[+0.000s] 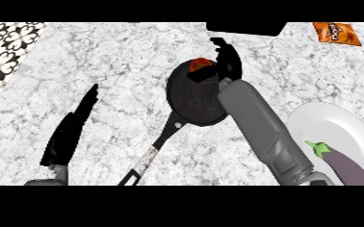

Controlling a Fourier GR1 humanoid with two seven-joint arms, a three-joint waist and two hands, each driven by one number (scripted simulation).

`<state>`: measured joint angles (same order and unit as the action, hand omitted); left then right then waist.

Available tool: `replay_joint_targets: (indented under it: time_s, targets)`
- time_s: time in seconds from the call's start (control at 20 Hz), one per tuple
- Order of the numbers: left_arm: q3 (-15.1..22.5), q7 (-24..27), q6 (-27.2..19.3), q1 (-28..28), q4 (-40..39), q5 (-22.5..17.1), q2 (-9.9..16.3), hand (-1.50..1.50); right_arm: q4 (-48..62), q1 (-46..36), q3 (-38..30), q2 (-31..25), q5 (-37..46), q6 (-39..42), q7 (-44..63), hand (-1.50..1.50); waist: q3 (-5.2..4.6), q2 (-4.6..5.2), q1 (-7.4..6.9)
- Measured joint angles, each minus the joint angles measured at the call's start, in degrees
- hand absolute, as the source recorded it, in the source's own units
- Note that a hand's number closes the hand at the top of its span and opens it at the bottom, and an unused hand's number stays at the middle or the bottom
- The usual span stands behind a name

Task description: Pick the tomato from the plate and place it in the pan

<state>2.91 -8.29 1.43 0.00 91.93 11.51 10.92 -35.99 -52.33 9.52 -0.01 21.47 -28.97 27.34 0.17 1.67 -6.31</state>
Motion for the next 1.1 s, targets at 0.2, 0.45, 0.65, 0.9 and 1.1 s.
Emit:
replay_joint_targets:
  time_s: [0.2,0.45,0.65,0.9,1.1]
  targets:
    - [-0.45,0.25,-0.17,0.04,-0.43,-0.05,-0.02,0.00,0.33,-0.10,-0.93,0.01,-4.33,-8.88,-7.31,-1.50,-0.01,-0.11,0.43]
    - [-0.32,-0.32,-1.04,0.16,-0.60,0.65,-0.66,0.00,1.53,-1.23,-4.21,0.00,-9.21,-18.89,-13.62,-1.50,-0.04,-0.36,1.58]
    - [-1.33,0.10,-1.02,1.81,-0.05,0.33,-0.13,0.00,1.64,0.24,-7.85,-0.13,-12.41,-24.23,-18.36,-1.50,-0.07,-0.80,3.14]
    - [-2.82,-1.09,-0.94,3.05,0.93,-0.32,0.24,0.00,-4.84,7.30,-10.58,-1.45,-14.83,-24.63,-24.38,-1.50,-0.12,-1.50,5.44]
    - [-4.36,-0.03,-0.45,4.17,0.60,-0.93,0.99,0.00,-13.70,16.23,-9.53,-4.57,-14.97,-21.89,-26.29,-1.50,-0.17,-1.85,6.52]
